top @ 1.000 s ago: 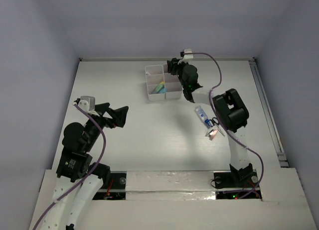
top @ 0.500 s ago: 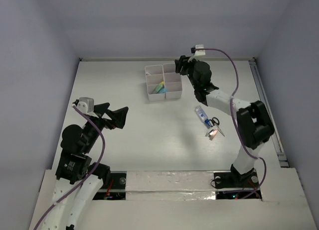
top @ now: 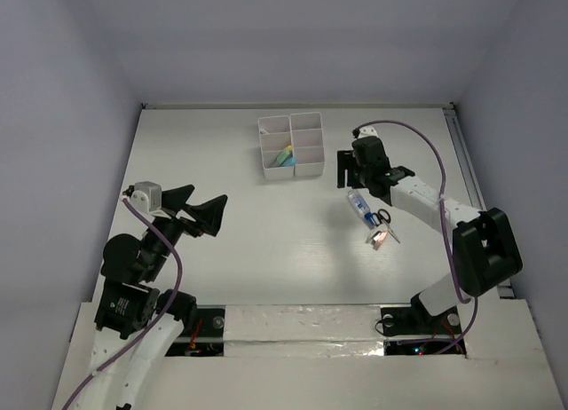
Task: Sort the stationery into containers
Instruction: Place the stationery in the storage box, then pick up the stationery from the center of the board.
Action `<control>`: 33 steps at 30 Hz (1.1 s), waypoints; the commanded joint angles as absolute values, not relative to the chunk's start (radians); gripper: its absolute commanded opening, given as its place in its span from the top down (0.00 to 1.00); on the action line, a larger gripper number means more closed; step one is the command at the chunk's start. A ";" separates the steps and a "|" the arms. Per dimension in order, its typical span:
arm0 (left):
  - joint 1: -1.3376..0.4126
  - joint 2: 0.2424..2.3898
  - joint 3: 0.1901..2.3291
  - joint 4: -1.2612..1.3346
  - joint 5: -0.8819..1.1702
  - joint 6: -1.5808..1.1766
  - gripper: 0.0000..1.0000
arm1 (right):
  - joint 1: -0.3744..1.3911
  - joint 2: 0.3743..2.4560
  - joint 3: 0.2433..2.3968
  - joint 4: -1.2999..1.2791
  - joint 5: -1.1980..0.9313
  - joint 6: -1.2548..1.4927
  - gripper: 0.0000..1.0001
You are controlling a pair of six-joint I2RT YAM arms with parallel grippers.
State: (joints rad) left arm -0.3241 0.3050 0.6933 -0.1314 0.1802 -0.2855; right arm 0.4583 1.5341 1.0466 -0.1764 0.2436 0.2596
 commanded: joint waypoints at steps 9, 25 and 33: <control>-0.347 0.265 0.689 -0.106 0.189 -0.276 0.01 | 0.443 1.539 1.068 -0.551 0.270 0.288 0.39; -0.383 0.252 0.690 -0.106 0.184 -0.276 0.01 | 0.382 1.560 1.002 -0.597 0.158 0.318 0.43; -0.393 0.249 0.692 -0.107 0.183 -0.275 0.01 | 0.371 1.595 0.991 -0.583 0.130 0.319 0.48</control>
State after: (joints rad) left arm -0.3855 0.2638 0.6933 -0.1390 0.1802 -0.2852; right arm 0.3790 1.5803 0.9863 -0.5766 0.1562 0.3111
